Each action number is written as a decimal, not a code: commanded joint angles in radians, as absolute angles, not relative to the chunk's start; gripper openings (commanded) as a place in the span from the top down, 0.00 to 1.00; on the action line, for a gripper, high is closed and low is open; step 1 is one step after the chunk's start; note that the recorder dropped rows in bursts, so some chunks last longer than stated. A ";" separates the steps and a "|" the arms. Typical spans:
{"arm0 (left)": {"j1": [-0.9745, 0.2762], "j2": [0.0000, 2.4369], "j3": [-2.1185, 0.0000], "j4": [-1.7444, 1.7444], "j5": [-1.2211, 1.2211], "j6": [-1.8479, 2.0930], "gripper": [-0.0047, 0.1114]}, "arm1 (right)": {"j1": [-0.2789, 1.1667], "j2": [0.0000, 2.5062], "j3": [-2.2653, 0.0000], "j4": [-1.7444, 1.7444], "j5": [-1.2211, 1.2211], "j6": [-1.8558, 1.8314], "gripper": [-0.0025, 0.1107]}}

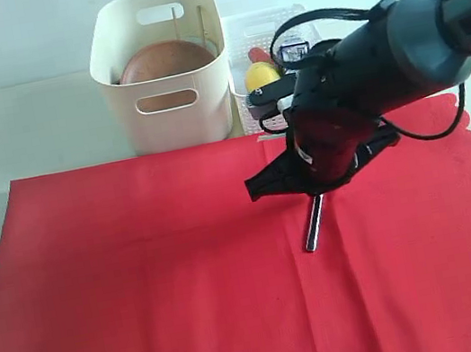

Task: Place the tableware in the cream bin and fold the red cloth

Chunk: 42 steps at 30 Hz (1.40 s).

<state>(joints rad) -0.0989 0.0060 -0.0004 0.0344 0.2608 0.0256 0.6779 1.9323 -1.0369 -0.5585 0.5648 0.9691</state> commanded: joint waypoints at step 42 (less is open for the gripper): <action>-0.103 0.000 0.000 0.039 0.257 0.020 0.94 | 0.675 1.916 -1.013 -0.498 0.642 0.919 0.98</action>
